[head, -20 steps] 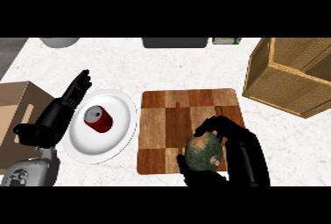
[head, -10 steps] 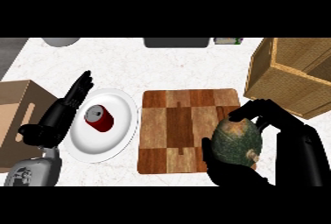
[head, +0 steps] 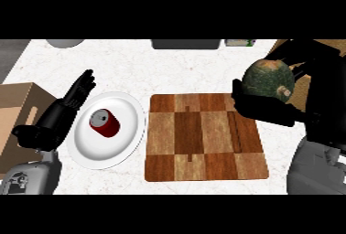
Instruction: Pick the squash from the cutting board and place it in the basket
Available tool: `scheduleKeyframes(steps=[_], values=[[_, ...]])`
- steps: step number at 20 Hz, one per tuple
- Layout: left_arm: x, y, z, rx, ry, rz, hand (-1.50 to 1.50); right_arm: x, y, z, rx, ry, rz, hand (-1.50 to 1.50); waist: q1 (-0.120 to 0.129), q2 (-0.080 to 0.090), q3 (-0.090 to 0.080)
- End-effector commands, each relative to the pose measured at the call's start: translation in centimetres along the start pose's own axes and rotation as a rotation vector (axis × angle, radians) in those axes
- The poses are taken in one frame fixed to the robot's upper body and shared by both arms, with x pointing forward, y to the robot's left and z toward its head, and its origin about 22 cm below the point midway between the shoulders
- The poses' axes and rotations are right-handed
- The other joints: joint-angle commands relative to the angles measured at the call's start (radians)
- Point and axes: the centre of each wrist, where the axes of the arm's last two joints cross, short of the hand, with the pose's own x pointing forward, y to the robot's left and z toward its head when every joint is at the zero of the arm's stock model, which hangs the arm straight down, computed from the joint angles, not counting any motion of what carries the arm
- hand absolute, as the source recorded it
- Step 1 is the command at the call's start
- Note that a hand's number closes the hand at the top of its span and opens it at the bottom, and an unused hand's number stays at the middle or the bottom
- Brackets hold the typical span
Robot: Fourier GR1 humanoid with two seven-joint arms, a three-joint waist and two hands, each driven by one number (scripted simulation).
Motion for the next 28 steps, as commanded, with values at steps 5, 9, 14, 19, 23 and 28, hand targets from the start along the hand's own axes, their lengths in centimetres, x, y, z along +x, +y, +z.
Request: scheduleKeyframes(steps=[5, 9, 14, 19, 23, 28], values=[[0.0, -0.3, -0.4, -0.019, -0.011, 0.0, 0.0, -0.7, -2.0, -8.2, -0.189, 0.088, -0.069, 1.5, 0.002, 0.001, 0.0], [0.2, -1.1, -0.7, -0.015, 0.015, 0.012, 0.0, -2.4, -4.1, -11.1, -0.253, 0.1, -0.068, 1.5, -0.002, 0.001, 0.0], [-0.1, -0.9, -1.0, -0.011, 0.006, 0.004, 0.0, -6.0, -4.9, -14.0, -0.253, 0.154, -0.018, 1.5, -0.002, 0.001, 0.0], [0.1, 0.4, 1.0, -0.011, 0.009, 0.023, 0.0, -11.9, -4.3, -14.3, -0.218, 0.165, -0.003, 1.5, 0.002, -0.001, 0.001], [-0.9, 0.9, 0.1, -0.002, -0.003, 0.008, 0.0, -14.4, -4.5, -15.1, -0.229, 0.186, -0.012, 1.5, -0.002, 0.0, 0.0], [-0.3, 0.6, -0.6, 0.006, 0.003, -0.002, 0.0, -16.5, -4.4, -16.6, -0.298, 0.145, 0.025, 1.5, 0.002, 0.001, 0.0]])
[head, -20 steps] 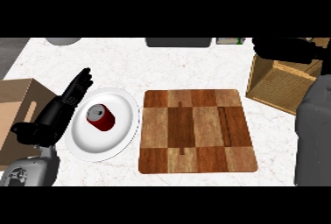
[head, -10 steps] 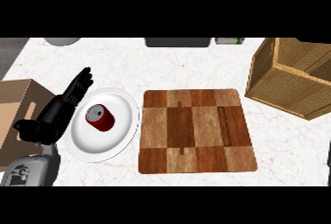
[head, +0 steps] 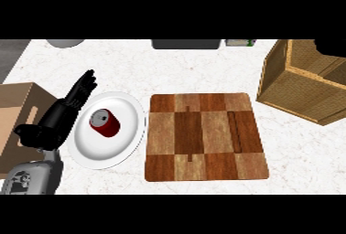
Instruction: Pick the squash from the cutting board and place it in the basket
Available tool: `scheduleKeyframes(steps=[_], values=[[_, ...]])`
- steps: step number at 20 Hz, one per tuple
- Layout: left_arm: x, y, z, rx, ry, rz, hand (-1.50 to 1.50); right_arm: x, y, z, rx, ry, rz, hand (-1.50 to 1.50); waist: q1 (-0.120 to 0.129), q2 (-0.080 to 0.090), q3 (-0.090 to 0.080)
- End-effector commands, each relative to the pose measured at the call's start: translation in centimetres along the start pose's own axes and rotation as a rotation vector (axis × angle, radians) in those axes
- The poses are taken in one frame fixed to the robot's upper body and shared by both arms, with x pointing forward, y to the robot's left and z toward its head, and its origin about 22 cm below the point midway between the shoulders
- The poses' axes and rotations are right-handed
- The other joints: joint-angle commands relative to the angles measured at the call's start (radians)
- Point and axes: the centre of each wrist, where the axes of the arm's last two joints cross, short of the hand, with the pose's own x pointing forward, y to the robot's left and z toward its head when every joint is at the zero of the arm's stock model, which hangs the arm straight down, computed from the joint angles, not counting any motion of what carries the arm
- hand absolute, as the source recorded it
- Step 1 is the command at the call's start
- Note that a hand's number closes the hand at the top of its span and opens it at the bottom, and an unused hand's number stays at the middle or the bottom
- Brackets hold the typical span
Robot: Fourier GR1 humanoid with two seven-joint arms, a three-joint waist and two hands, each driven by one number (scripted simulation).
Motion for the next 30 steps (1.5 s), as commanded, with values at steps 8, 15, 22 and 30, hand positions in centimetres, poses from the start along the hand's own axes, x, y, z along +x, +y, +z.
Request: scheduleKeyframes(steps=[8, 15, 22, 30], values=[[-0.3, -1.7, 0.9, -0.015, -0.009, 0.011, 0.0, -5.2, 1.3, -1.9, -0.201, 0.027, -0.106, 1.5, 0.012, 0.003, 0.001], [1.8, 0.4, -0.7, -0.012, -0.008, -0.001, 0.0, -4.1, -0.7, -5.2, -0.137, -0.059, -0.044, -1.5, 0.006, 0.0, 0.0], [0.6, -1.9, -0.1, -0.014, 0.004, -0.005, 0.0, -4.4, -0.1, -5.3, -0.166, -0.085, -0.242, -1.5, 0.006, 0.001, 0.0], [0.4, 1.1, 0.2, 0.003, -0.003, -0.003, 0.0, -6.2, -7.4, -7.2, -0.173, 0.068, -0.412, -1.5, -0.012, -0.004, 0.0]])
